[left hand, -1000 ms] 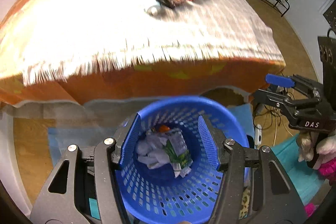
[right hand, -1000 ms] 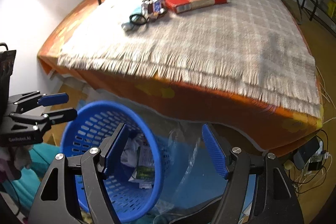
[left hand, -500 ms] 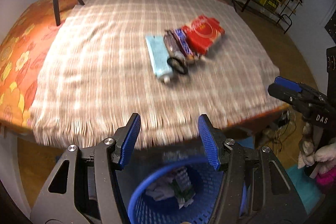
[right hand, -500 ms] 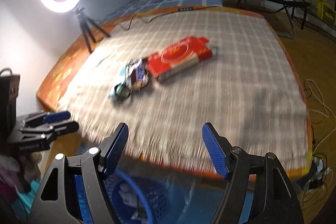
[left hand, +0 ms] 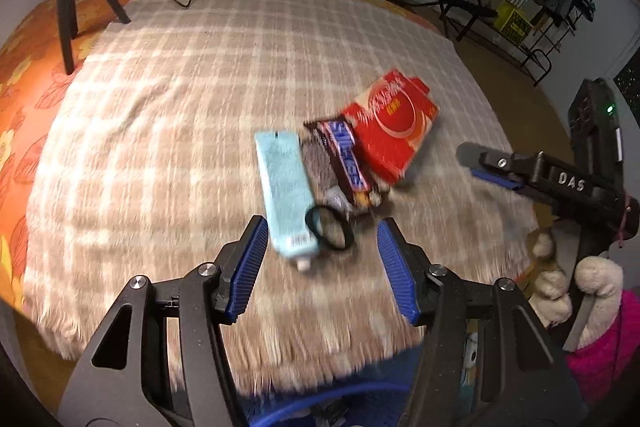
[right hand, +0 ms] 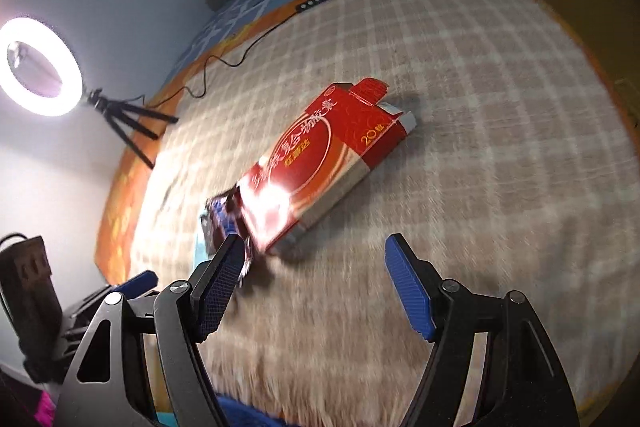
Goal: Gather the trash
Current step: 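Move both tools back over the remaining trash on the blanket, then grasp the Snickers wrapper with the left tool while the right tool grasps the red medicine box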
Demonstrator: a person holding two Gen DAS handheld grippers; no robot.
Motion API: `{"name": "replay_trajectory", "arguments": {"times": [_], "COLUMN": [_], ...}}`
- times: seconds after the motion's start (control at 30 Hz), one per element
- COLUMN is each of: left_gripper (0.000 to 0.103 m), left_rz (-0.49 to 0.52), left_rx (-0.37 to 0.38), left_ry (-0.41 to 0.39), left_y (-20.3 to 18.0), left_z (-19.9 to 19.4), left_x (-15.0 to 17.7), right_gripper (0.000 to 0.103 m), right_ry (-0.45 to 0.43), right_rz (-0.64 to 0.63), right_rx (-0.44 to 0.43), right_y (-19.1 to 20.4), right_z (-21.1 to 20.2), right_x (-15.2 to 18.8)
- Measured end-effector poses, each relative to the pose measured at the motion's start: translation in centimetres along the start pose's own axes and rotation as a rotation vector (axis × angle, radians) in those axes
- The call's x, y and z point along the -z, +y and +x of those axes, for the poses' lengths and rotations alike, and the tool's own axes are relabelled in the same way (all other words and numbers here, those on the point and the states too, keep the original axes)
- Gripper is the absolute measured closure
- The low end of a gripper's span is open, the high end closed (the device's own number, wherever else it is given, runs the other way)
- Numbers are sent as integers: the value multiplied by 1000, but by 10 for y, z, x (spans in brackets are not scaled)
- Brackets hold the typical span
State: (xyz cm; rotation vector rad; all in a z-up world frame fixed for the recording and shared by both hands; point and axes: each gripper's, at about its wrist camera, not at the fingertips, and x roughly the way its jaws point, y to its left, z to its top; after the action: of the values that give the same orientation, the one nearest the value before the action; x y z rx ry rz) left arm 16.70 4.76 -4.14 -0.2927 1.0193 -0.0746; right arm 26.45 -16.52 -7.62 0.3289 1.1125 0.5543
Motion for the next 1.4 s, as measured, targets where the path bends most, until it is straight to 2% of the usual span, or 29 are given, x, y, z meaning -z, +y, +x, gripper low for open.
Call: {"name": "replay_trajectory", "arguments": {"times": [0.27, 0.37, 0.47, 0.7, 0.8, 0.87, 0.9, 1.03, 1.1, 1.13, 1.17, 1.33, 1.4], "left_gripper": [45, 56, 58, 84, 93, 94, 94, 94, 97, 97, 99, 100, 100], "left_rz": [-23, -9, -12, -2, -9, -18, -15, 9, 11, 13, 12, -25, -52], "left_rx": [20, 16, 8, 1, 20, 27, 23, 21, 14, 15, 14, 6, 16], "left_ry": [33, 47, 53, 40, 48, 69, 63, 63, 60, 61, 60, 44, 27], "left_y": [6, 5, 7, 7, 8, 8, 7, -2, -4, -6, -8, 2, 9], "left_z": [37, 49, 62, 75, 79, 87, 89, 91, 92, 93, 94, 88, 81], "left_x": [-26, -31, -34, -45, -49, -49, -49, -49, -49, -49, -48, -49, -53], "right_gripper": [31, 31, 31, 31, 35, 52, 55, 56, 75, 90, 93, 93, 86], "right_ry": [29, 10, -11, -33, -30, -4, 14, 12, 19, 33, 28, 8, 24], "right_rz": [107, 104, 105, 125, 151, 177, 190, 194, 204, 206, 207, 146, 143], "right_rx": [-55, -58, -57, -68, -100, -143, -163, -171, -180, -191, -208, -129, -127], "right_y": [-19, -17, -14, -7, -7, -7, -6, 1, 2, 2, 2, 14, 16], "right_z": [29, 33, 36, 46, 48, 53, 58, 65, 69, 73, 73, 68, 67], "right_x": [-14, -20, -24, -32, -32, -32, -31, -32, -34, -34, -34, -42, -46]}}
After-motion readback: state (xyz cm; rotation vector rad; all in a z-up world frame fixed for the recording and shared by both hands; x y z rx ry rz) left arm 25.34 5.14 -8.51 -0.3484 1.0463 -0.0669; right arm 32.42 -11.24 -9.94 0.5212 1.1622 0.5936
